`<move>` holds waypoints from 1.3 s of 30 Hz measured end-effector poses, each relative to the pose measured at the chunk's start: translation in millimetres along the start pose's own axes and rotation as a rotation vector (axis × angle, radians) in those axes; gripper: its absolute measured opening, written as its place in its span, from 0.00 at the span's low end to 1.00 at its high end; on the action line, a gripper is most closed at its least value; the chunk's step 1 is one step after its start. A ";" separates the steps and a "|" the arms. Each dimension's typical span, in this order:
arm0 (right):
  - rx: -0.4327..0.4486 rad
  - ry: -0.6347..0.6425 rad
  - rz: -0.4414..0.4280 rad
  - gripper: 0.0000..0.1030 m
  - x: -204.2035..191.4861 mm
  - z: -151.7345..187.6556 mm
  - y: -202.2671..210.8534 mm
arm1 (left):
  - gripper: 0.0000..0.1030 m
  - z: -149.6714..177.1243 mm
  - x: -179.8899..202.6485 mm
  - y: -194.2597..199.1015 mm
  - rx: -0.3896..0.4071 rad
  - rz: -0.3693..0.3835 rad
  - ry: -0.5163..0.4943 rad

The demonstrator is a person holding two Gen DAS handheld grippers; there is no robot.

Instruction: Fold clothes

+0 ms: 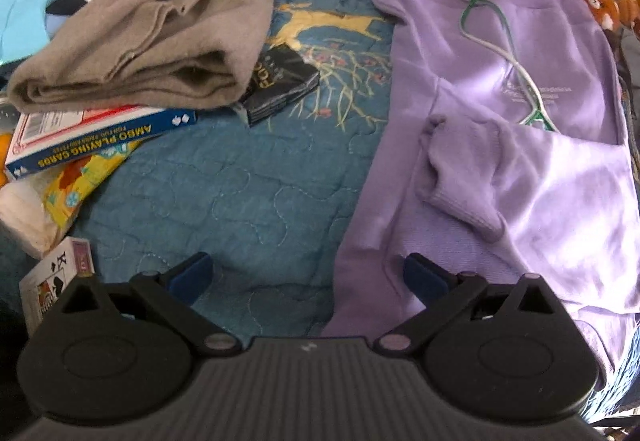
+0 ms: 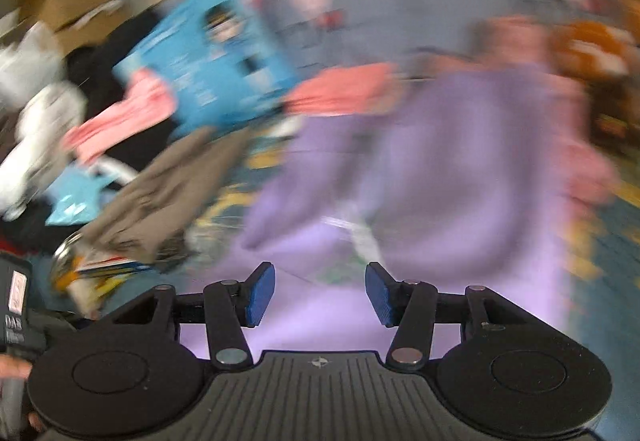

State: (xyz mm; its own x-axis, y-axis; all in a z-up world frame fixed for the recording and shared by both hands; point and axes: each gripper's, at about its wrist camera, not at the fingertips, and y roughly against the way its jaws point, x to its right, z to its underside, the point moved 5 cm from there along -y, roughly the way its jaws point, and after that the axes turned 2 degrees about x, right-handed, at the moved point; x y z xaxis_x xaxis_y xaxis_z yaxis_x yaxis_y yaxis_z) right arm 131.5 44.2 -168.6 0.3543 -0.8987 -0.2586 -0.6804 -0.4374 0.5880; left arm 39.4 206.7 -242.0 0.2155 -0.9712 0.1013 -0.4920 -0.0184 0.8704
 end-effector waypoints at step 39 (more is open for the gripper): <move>0.127 0.142 0.444 0.50 56.1 -49.2 -21.3 | 1.00 -21.7 -20.7 26.3 0.137 -0.036 0.108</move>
State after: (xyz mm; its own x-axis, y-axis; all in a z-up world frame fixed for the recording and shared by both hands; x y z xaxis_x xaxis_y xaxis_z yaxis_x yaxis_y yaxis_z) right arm 197.5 4.7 -157.9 0.0899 -0.9901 0.1082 -0.8556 -0.0212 0.5172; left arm 40.3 231.5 -210.8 0.3207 -0.9384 0.1287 -0.5909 -0.0920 0.8014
